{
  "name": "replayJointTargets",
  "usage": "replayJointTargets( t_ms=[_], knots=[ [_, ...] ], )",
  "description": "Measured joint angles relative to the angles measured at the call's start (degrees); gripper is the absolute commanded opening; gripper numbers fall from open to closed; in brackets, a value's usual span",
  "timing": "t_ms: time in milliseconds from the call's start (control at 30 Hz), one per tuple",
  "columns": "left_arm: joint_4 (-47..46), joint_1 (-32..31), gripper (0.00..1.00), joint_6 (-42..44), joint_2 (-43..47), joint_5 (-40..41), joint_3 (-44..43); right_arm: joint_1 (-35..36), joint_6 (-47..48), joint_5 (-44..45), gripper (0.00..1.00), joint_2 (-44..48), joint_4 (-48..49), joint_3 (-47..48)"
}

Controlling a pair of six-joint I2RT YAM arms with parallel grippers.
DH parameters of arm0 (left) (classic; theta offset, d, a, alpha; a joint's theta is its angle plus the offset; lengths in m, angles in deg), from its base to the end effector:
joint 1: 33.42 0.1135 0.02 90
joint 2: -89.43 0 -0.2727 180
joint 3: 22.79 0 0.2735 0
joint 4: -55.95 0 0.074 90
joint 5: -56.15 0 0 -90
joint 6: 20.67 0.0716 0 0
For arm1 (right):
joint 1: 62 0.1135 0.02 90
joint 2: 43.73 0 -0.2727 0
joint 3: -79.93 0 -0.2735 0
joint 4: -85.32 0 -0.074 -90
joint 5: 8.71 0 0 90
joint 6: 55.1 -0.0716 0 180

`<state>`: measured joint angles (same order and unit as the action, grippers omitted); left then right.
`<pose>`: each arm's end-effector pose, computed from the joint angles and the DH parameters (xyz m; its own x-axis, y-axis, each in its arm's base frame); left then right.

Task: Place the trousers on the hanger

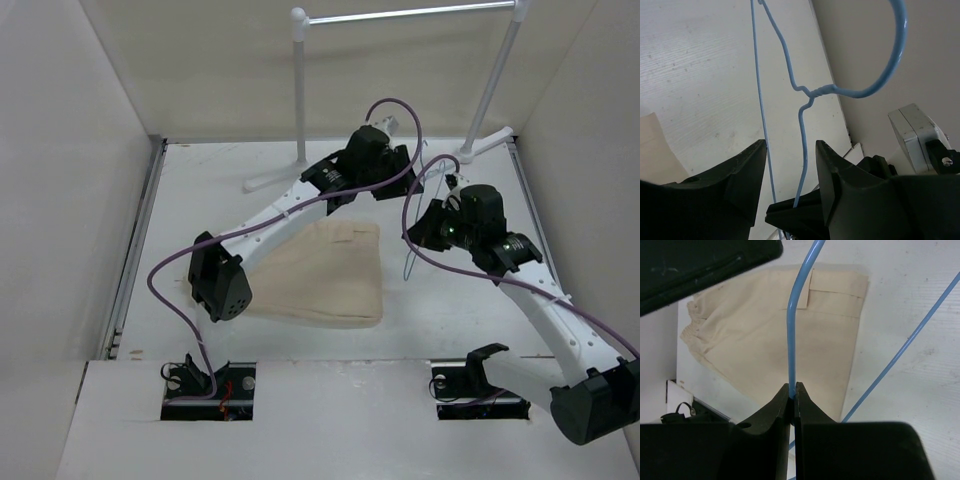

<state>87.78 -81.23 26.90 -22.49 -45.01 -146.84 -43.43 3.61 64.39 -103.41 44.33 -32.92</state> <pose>0.3423 -0.3983 0.3753 -0.7401 -0.1691 -0.6509 0.4741 0.5552 -0.6834 0.2515 0.1065 0.3058 -0.7249 0.2807 -0.6291 -0.1848 0.8005 0.5702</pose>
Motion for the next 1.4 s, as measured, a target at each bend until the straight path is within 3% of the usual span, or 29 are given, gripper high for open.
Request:
replayJointTargets(
  t_ms=[233,433,500,600,667,767,800,867,1000,1167,1400],
  knots=[
    [0.42,-1.62,0.31,-0.15,-2.93,-0.59,-1.99,0.66,0.0,0.0,0.08,0.02,-0.02,0.0],
    [0.72,-1.66,0.05,-1.33,-5.03,-0.55,-1.99,0.66,-0.07,0.0,0.1,0.04,-0.92,-0.15],
    [0.35,-1.75,0.03,-1.99,-4.83,-0.26,-1.6,0.63,-0.02,0.17,0.18,0.09,-0.94,-0.22],
    [-1.27,-1.79,0.01,-2.14,-3.39,2.27,1.97,0.44,-0.24,0.31,0.39,1.97,-1.2,-0.94],
    [-2.71,-1.68,0.0,-2.86,-1.75,4.35,6.4,-0.22,-0.42,0.37,0.45,5.16,-2.14,-1.79],
    [-5.29,-1.68,0.0,-4.44,0.92,7.98,13.88,-1.68,-0.76,0.48,0.35,10.62,-3.06,-3.34],
    [-6.16,-1.84,0.0,-5.03,1.95,9.25,16.59,-2.43,-1.18,0.63,0.22,12.37,-3.13,-4.07],
    [-7.91,-2.4,0.0,-6.03,3.8,11.82,21.46,-3.61,-2.45,0.92,0.1,14.21,-2.91,-6.01],
    [-11.3,-5.16,0.0,-7.8,7.67,17.55,30.27,-2.95,-6.8,2.32,0.08,11.78,-0.72,-11.41],
    [-15.1,-10.29,0.0,-10.29,11.26,23.58,37.46,1.9,-10.99,3.52,0.16,2.6,5.55,-17.2],
    [-18.8,-13.62,0.0,-12.87,11.58,31.58,43.1,6.49,-13.29,4.46,0.49,-10.23,19.28,-19.74]
  ],
)
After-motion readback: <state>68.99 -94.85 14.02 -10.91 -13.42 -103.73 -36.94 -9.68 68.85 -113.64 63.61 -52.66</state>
